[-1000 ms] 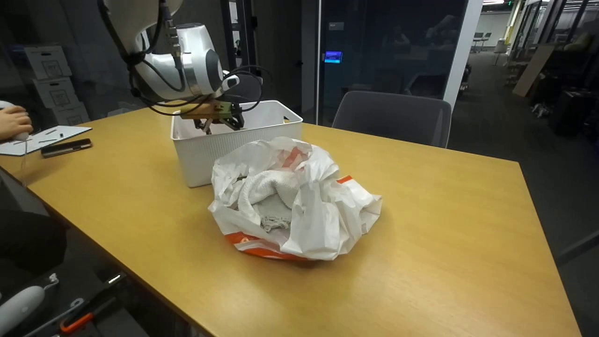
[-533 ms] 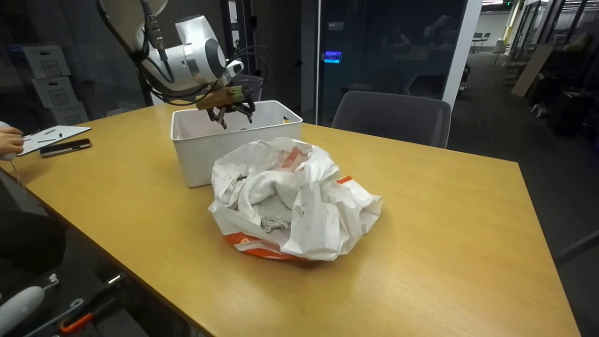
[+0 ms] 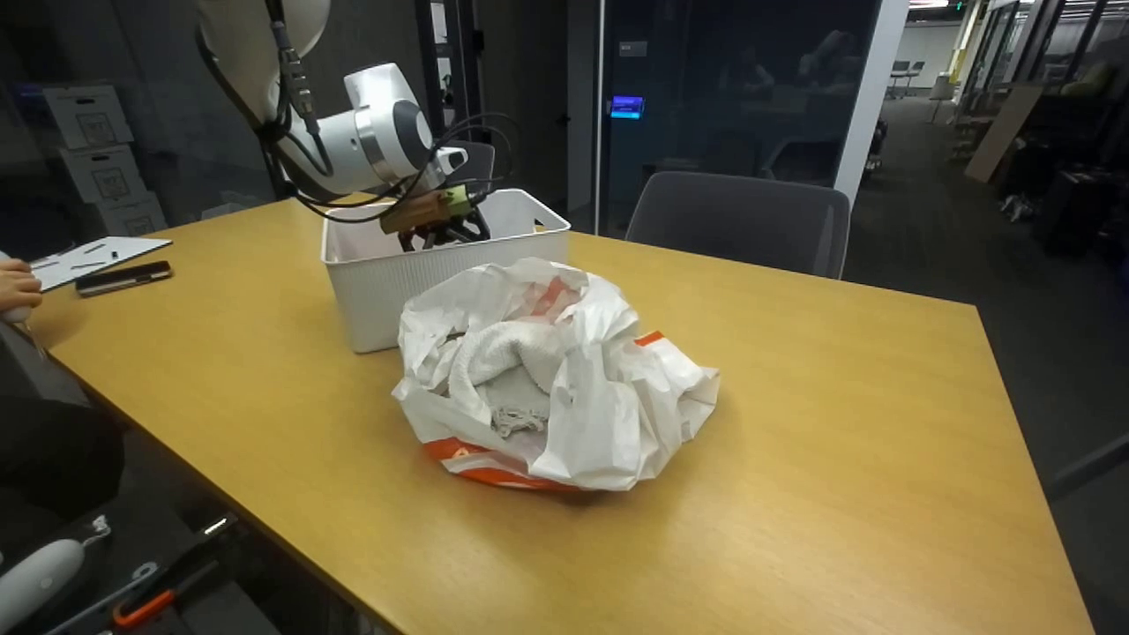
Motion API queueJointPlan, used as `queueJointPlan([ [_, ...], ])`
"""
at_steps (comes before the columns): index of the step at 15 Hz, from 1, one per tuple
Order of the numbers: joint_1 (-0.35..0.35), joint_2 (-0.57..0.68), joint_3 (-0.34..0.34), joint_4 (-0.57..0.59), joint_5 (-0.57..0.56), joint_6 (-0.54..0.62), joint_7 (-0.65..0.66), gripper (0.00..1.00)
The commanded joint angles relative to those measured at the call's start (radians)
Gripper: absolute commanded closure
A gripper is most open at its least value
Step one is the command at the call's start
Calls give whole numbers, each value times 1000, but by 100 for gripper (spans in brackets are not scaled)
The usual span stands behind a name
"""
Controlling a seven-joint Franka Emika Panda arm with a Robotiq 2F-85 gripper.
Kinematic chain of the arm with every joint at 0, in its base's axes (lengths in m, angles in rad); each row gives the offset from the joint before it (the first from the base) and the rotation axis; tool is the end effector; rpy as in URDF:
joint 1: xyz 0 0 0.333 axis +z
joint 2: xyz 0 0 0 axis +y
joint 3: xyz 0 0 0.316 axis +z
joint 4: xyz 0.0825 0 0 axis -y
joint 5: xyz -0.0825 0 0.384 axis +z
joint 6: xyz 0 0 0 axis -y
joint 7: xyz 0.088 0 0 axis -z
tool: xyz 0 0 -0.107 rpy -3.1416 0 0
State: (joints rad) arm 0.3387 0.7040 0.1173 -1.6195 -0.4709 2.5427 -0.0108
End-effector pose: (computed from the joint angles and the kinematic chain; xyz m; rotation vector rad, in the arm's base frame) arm 0.6429 0.3079 0.2350 2.7089 1.1307 0.4047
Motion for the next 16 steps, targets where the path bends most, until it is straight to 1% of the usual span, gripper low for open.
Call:
queueJointPlan([
  [1,10,29,-8,42,25,-5,-65,29],
  [5,24,22,-18,48,11,4,-67,59],
  [6,27,19,-19,51,10,4,-66,69],
  [9,47,3,-34,55,-9,12,-52,90],
  [10,57,-1,-42,58,-18,16,-45,93],
  [11,67,-6,-50,60,-29,20,-41,94],
  [12,80,-13,-63,63,-46,30,-31,92],
  [13,94,-24,-74,61,-62,40,-18,94],
  [16,145,-73,-123,47,-131,92,50,93],
])
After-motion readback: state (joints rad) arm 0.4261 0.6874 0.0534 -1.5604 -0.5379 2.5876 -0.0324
